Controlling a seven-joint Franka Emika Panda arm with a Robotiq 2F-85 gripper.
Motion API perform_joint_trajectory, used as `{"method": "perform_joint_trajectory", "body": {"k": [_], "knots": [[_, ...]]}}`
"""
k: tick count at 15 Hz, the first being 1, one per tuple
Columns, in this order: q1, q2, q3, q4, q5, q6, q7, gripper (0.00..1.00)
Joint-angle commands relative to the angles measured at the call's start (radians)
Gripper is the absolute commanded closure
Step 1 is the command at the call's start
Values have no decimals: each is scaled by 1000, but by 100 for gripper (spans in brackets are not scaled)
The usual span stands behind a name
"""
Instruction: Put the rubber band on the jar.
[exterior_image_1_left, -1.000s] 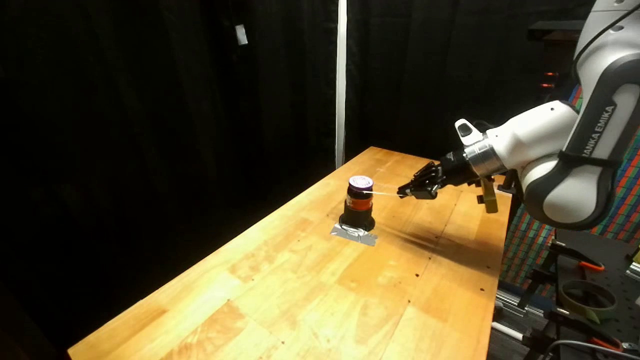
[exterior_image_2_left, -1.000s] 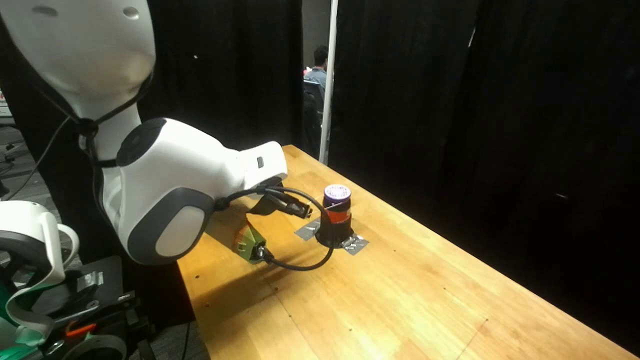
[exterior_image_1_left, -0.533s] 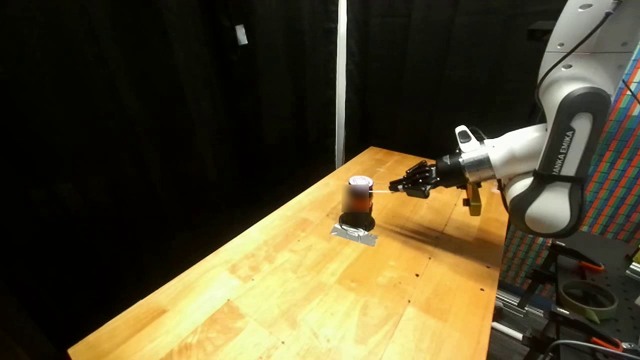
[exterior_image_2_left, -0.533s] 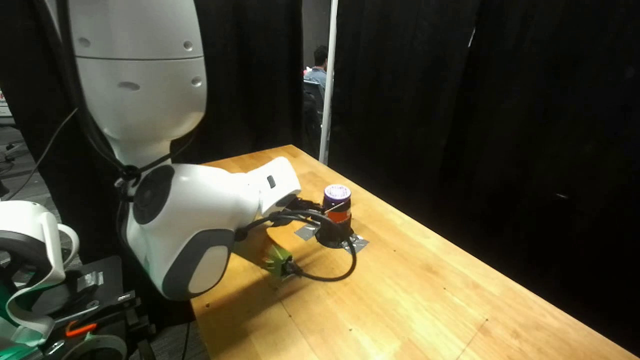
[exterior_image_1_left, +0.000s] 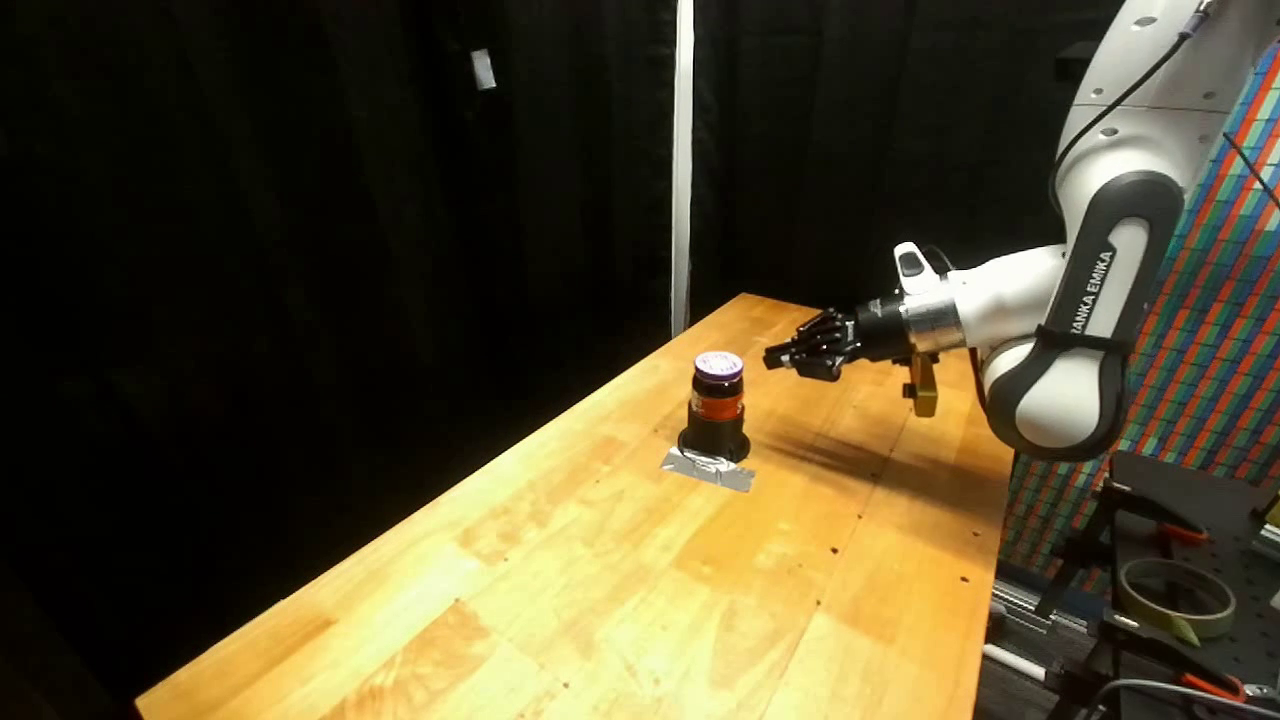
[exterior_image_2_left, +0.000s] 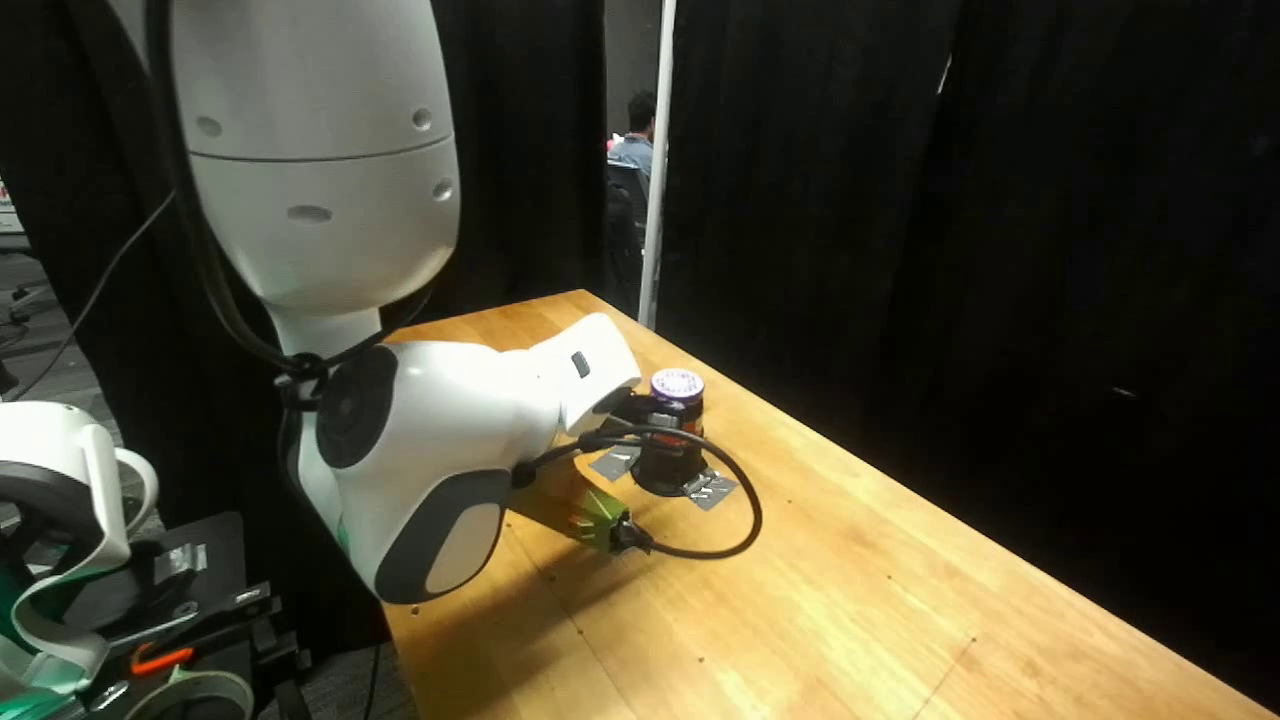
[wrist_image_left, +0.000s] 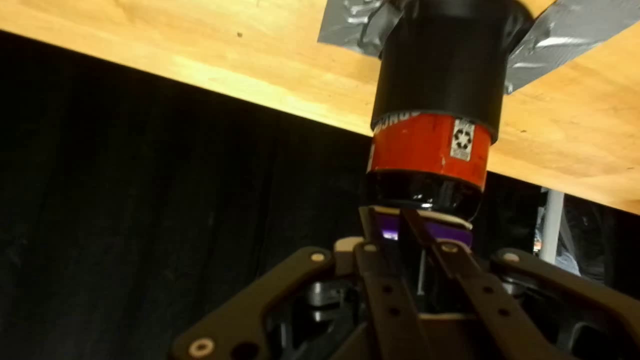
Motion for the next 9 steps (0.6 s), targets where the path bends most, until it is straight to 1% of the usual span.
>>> {"method": "perform_joint_trajectory", "body": {"k": [1, 2, 4, 6, 7, 8, 9], "knots": [[135, -203, -76, -138, 146, -208, 48, 83], [174, -245, -85, -154, 202, -293, 38, 84], [254, -342, -117, -193, 328, -448, 4, 82], [332, -423, -156, -208, 448, -615, -34, 81], [354, -459, -158, -211, 528, -702, -85, 81], [394, -488, -184, -207, 598, -790, -130, 81], [443, -516, -231, -202, 678, -879, -199, 81]]}}
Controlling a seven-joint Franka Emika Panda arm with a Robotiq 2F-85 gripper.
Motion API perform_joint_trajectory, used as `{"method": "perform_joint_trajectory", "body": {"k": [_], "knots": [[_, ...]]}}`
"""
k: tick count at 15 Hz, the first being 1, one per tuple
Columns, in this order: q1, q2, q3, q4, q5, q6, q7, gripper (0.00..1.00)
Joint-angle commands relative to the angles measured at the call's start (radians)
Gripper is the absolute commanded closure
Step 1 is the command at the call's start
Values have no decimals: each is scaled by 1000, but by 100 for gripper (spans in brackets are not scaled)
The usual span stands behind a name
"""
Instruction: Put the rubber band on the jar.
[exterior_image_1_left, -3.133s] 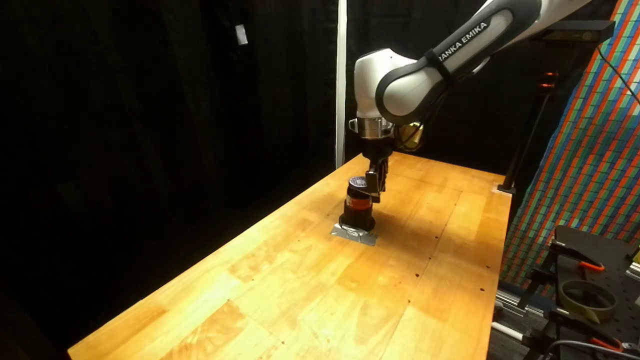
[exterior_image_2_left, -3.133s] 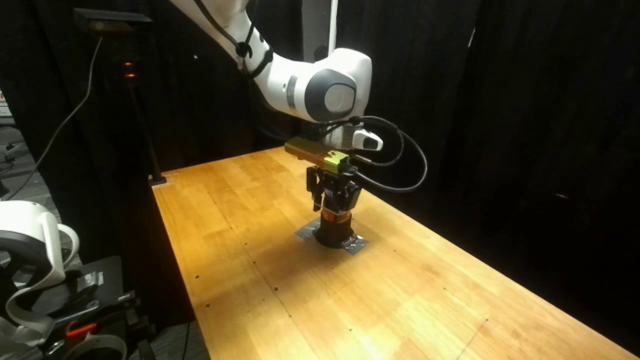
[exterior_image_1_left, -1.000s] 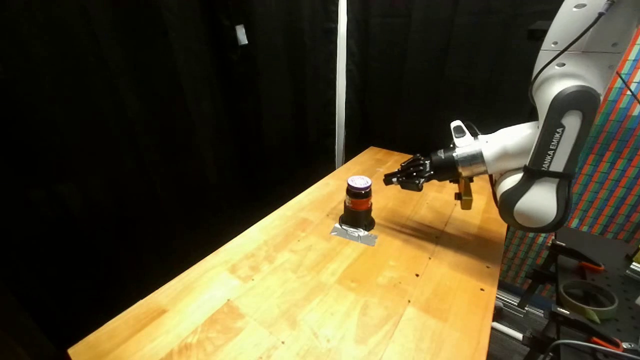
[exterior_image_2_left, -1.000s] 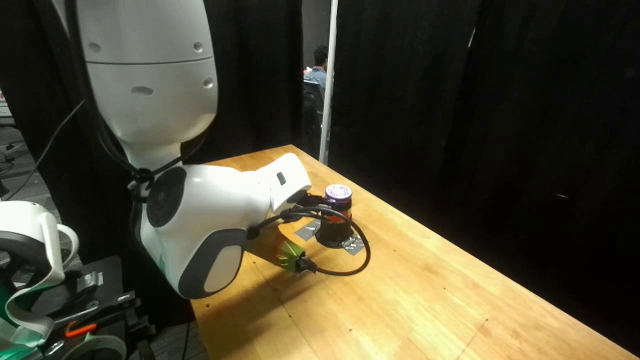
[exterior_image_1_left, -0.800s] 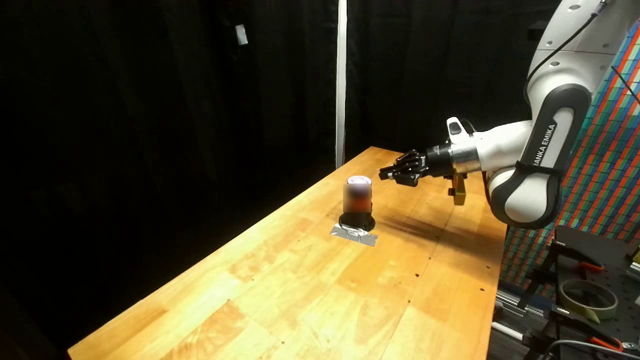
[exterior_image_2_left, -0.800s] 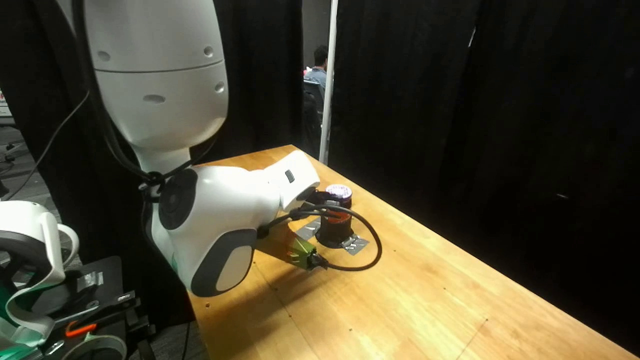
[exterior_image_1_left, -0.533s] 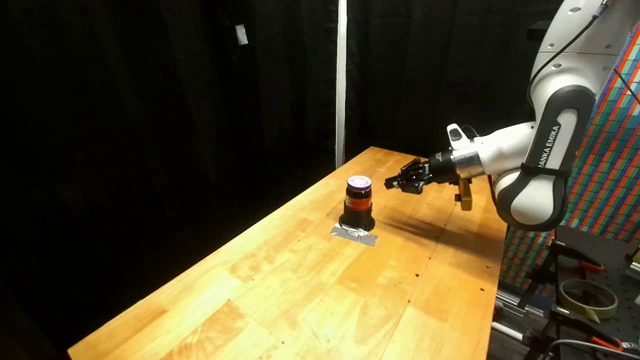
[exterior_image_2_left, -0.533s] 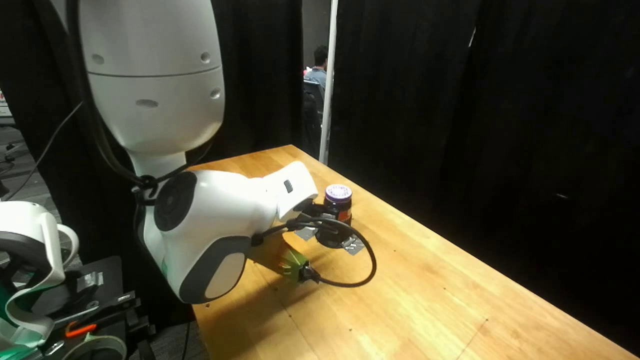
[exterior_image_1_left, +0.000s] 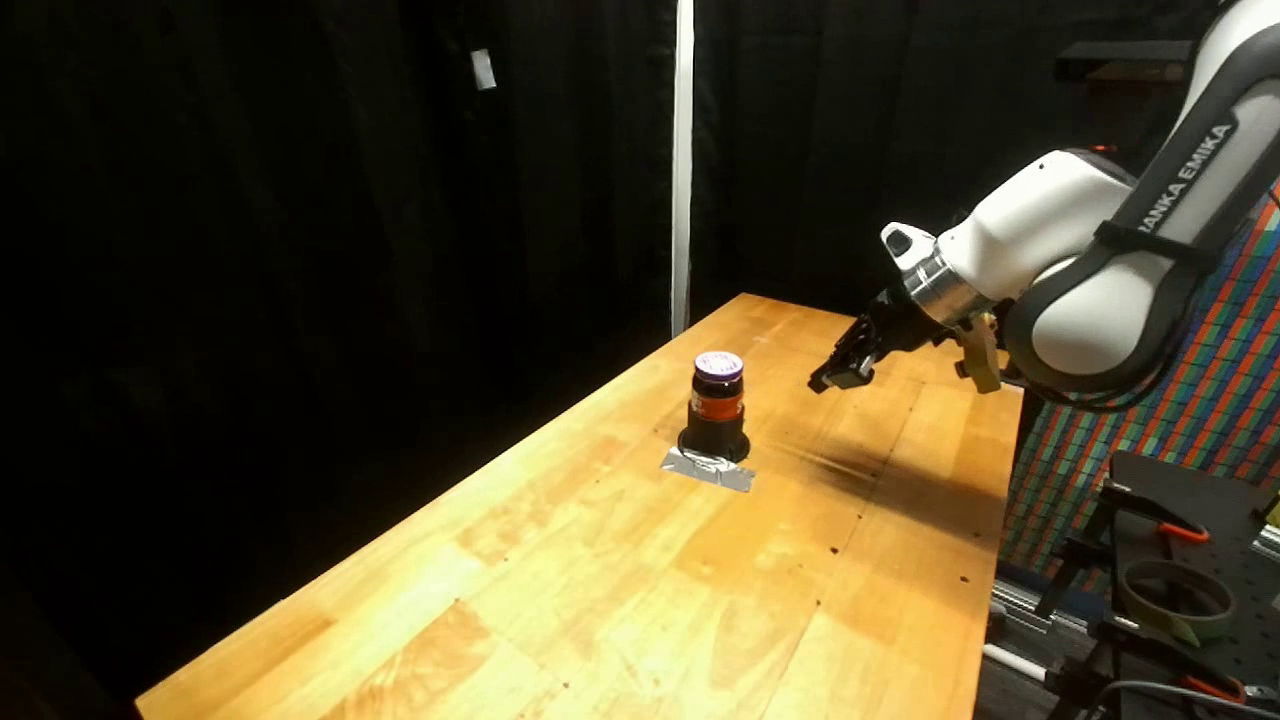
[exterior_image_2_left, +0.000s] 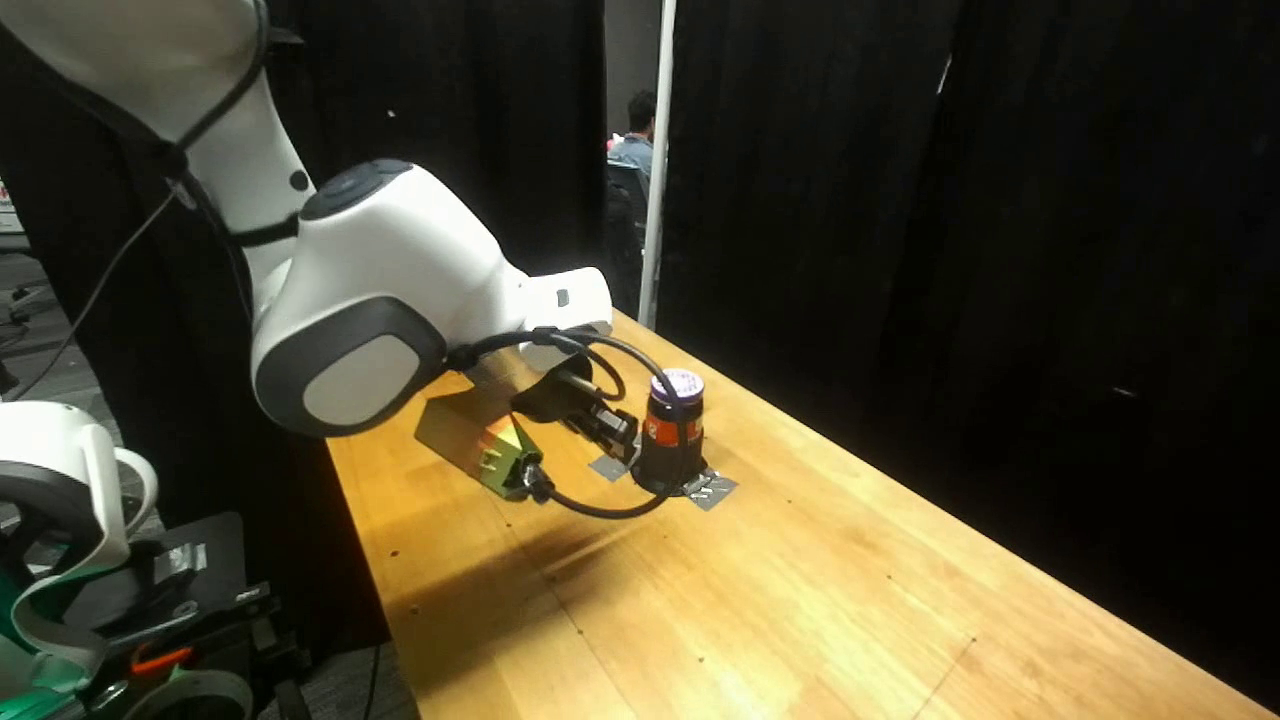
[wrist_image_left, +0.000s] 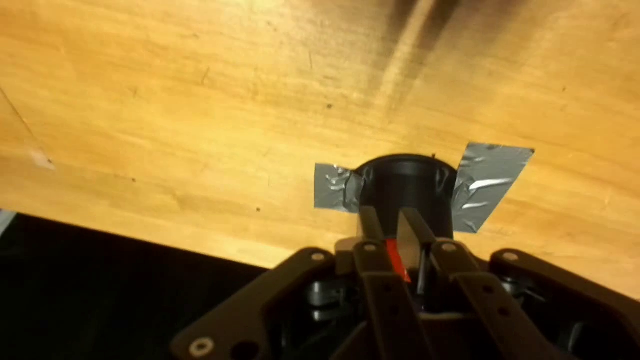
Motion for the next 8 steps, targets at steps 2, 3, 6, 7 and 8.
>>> {"method": "perform_joint_trajectory", "body": {"k": [2, 3, 6, 7, 8], "knots": [[230, -144, -267, -2, 247, -373, -247, 81], [230, -131, -336, 26, 151, -447, -214, 80], [322, -155, -528, 122, -167, -677, -10, 68], [341, -167, -569, 164, -261, -757, 81, 47], [335, -213, -573, 188, -353, -841, 156, 44]]}}
